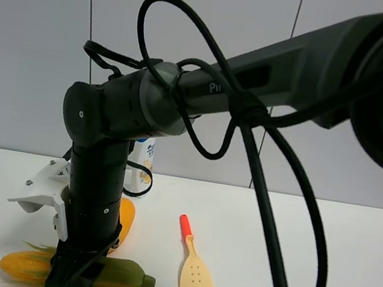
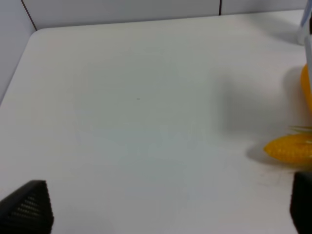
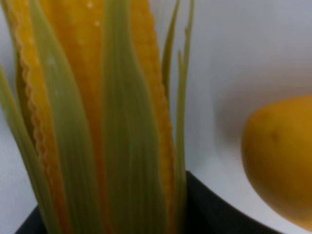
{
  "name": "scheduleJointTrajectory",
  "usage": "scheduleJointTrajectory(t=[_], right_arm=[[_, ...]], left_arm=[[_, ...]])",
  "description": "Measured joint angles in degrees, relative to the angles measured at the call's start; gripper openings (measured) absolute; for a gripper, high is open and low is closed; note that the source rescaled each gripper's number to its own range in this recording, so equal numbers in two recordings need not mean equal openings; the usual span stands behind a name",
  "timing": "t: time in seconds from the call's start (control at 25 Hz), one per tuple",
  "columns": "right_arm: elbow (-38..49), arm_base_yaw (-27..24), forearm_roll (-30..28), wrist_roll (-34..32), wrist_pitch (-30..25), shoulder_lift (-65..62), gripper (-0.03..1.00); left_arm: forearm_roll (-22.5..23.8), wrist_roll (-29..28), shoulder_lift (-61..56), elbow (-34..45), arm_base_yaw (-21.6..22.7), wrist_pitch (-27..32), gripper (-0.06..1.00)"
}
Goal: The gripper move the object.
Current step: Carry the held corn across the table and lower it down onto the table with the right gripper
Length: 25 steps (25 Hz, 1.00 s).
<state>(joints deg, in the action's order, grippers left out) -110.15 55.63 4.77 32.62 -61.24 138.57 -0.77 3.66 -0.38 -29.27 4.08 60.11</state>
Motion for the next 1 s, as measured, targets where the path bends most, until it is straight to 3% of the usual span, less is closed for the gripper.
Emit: scheduleJointTrajectory(t=[1.0], right_arm=[[0.0,0.0,-3.4,-3.4,4.1,0.1,0.01]], left_arm=[[0.0,0.0,0.0,0.0,0.0,0.0,1.0]])
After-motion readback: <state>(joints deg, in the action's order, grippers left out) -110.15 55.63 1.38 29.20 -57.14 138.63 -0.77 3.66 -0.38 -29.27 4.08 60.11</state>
